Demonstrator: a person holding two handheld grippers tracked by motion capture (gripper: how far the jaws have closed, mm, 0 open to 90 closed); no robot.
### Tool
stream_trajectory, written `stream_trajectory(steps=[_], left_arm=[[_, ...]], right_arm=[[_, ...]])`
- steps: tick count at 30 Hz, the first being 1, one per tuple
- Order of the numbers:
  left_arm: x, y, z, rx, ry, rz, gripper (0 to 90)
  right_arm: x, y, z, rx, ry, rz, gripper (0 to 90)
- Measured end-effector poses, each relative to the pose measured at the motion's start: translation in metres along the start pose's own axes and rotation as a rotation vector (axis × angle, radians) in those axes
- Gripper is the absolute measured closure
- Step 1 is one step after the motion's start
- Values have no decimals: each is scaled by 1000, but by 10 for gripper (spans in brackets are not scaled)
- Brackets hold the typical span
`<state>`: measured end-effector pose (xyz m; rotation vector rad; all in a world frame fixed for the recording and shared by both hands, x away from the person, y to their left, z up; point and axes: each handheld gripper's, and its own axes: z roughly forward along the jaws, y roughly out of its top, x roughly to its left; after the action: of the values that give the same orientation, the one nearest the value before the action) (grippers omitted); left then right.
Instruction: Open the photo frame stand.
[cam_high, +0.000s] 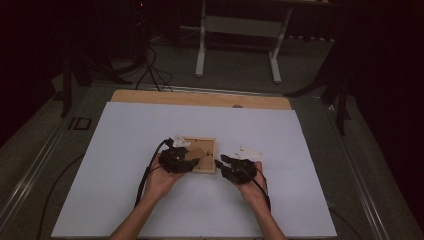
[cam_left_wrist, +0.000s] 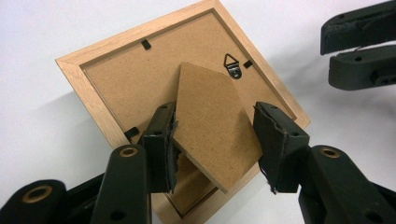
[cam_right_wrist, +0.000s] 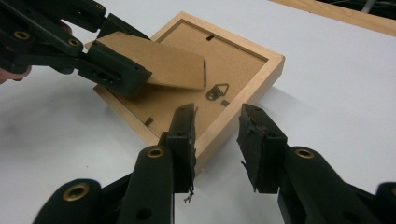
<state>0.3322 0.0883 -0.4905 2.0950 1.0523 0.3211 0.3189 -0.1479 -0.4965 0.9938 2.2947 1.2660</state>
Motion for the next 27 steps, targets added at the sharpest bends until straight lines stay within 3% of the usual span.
stream_trajectory(steps=[17,27], left_arm=[[-14,-15,-7,-70,61,80,526],[-20,-23,-9,-100,93,124,525]], right_arm=[[-10,14,-16,-28,-13,7,625],[-10,31,-11,-37,8,0,602]])
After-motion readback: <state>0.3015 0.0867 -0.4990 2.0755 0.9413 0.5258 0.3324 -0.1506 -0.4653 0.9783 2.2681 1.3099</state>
